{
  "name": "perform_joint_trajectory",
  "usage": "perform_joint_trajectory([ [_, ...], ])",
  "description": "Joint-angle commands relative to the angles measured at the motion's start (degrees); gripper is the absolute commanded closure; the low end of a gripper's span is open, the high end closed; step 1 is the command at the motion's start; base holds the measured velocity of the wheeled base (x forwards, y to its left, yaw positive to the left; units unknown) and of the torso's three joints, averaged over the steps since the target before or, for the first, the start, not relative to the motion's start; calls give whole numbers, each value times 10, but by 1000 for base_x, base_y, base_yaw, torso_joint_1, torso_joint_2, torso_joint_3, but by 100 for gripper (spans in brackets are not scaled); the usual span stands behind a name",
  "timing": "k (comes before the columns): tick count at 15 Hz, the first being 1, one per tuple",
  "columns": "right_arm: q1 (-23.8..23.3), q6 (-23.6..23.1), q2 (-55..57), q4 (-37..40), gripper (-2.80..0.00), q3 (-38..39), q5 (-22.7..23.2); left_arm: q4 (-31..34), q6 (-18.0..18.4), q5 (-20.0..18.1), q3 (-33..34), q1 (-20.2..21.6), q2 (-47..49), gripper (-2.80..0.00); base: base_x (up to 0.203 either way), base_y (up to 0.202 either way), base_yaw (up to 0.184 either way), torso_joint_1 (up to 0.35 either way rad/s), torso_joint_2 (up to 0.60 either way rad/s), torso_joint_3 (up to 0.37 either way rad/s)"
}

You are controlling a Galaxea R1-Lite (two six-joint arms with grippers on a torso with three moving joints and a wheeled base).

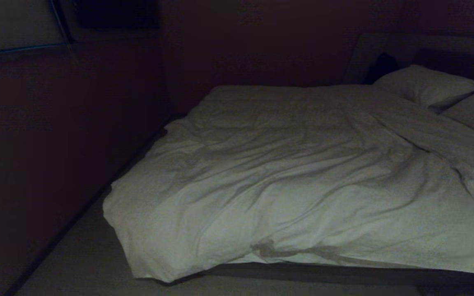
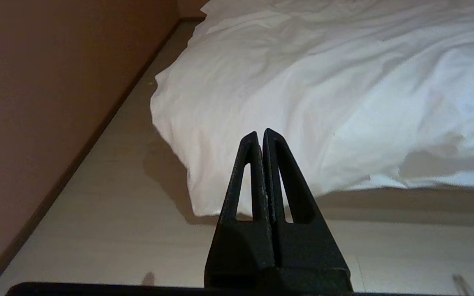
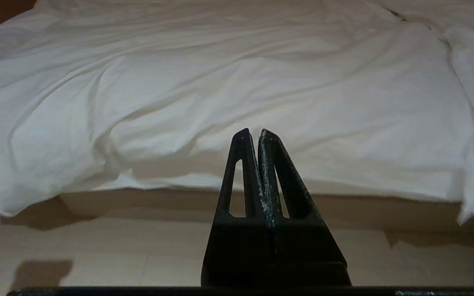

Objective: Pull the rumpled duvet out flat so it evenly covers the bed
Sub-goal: Flatten the corners of the folded blanket

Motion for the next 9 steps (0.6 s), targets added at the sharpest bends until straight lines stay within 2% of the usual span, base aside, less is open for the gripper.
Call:
perform_joint_trajectory([
  [1, 0, 0, 1, 0, 0, 0, 0, 0, 0, 0, 0, 0, 0, 0, -188, 0, 2, 2, 4, 7],
  [3, 0, 0, 1, 0, 0, 0, 0, 0, 1, 0, 0, 0, 0, 0, -107, 0, -1, 2, -1, 5],
  [9, 0, 0, 1, 0, 0, 0, 0, 0, -1, 0, 0, 0, 0, 0, 0, 0, 0, 0, 0, 0],
])
